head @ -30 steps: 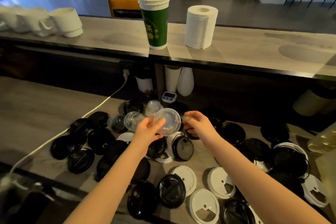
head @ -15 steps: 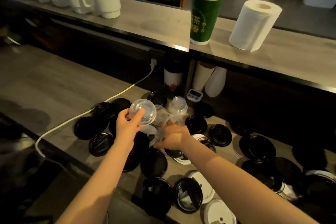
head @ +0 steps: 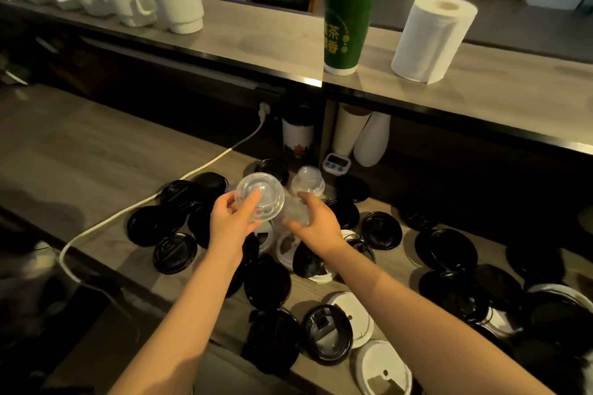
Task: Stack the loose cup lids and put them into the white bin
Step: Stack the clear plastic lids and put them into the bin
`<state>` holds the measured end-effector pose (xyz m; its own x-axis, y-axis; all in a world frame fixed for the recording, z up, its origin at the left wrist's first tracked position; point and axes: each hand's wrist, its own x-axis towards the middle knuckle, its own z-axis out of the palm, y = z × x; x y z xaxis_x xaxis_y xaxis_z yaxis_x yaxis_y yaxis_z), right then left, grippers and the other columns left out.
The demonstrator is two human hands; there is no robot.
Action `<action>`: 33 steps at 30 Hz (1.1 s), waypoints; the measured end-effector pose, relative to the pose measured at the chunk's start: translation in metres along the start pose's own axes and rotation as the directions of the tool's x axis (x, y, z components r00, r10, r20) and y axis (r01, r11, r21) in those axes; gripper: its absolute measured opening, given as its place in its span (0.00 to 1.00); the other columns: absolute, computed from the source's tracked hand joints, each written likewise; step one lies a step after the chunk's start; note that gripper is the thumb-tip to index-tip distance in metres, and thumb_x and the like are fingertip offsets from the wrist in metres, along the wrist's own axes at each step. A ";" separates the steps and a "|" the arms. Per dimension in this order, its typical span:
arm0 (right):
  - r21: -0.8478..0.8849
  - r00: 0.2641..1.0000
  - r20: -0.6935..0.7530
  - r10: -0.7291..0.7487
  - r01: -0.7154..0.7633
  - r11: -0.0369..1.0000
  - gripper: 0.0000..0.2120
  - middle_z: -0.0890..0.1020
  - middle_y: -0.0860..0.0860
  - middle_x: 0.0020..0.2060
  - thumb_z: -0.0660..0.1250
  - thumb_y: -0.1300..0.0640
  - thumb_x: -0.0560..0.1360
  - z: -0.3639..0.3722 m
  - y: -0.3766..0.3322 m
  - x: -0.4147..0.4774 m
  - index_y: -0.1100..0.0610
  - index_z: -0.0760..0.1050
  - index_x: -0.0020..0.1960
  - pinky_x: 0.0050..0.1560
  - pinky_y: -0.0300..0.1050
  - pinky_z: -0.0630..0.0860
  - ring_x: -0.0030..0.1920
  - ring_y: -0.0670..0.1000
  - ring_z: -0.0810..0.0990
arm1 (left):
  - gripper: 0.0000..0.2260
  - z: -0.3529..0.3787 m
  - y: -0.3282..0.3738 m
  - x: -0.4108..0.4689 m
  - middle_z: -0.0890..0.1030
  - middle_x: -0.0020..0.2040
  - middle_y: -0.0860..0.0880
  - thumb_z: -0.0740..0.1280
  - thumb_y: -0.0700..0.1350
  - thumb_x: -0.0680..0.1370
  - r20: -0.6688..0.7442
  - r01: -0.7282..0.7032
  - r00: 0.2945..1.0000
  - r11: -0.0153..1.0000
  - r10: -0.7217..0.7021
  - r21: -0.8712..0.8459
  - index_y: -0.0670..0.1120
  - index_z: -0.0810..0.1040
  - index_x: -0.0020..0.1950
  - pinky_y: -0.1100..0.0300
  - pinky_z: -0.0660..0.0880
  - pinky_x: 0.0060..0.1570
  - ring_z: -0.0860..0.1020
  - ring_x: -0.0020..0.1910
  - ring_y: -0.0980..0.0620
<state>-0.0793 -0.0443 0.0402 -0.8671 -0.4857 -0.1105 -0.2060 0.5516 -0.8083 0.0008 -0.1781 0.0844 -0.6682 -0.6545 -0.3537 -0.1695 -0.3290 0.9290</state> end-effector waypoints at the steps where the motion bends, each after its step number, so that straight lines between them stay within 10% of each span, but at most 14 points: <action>1: 0.045 0.999 -0.034 -0.014 0.015 0.999 0.31 0.74 0.52 0.64 0.72 0.49 0.71 -0.008 0.001 -0.005 0.54 0.66 0.70 0.60 0.43 0.69 0.64 0.52 0.72 | 0.25 0.004 -0.001 -0.003 0.74 0.62 0.44 0.71 0.45 0.74 0.019 -0.001 1.000 1.000 0.001 0.004 0.42 0.68 0.69 0.57 0.77 0.46 0.77 0.58 0.48; 19: 0.154 0.889 -0.453 0.073 -0.002 0.988 0.25 0.72 0.46 0.59 0.71 0.58 0.72 -0.189 0.089 -0.154 0.52 0.68 0.67 0.58 0.41 0.70 0.59 0.45 0.72 | 0.15 0.151 -0.038 -0.105 0.76 0.58 0.45 0.69 0.48 0.75 0.375 -0.023 0.926 0.989 -0.035 0.148 0.45 0.72 0.58 0.57 0.77 0.43 0.78 0.53 0.50; 33: 0.130 0.618 -0.773 0.141 -0.064 0.989 0.26 0.73 0.43 0.57 0.71 0.52 0.69 -0.351 0.181 -0.290 0.48 0.67 0.64 0.57 0.34 0.68 0.58 0.41 0.72 | 0.12 0.328 -0.076 -0.239 0.79 0.54 0.46 0.68 0.50 0.76 0.671 -0.060 0.728 0.963 -0.138 0.264 0.48 0.73 0.56 0.60 0.78 0.40 0.80 0.51 0.50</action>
<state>-0.0242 0.4346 0.1286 -0.9159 0.3019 0.2644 -0.0895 0.4887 -0.8678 -0.0646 0.2266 0.1336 -0.9494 0.0260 -0.3130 -0.3140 -0.0974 0.9444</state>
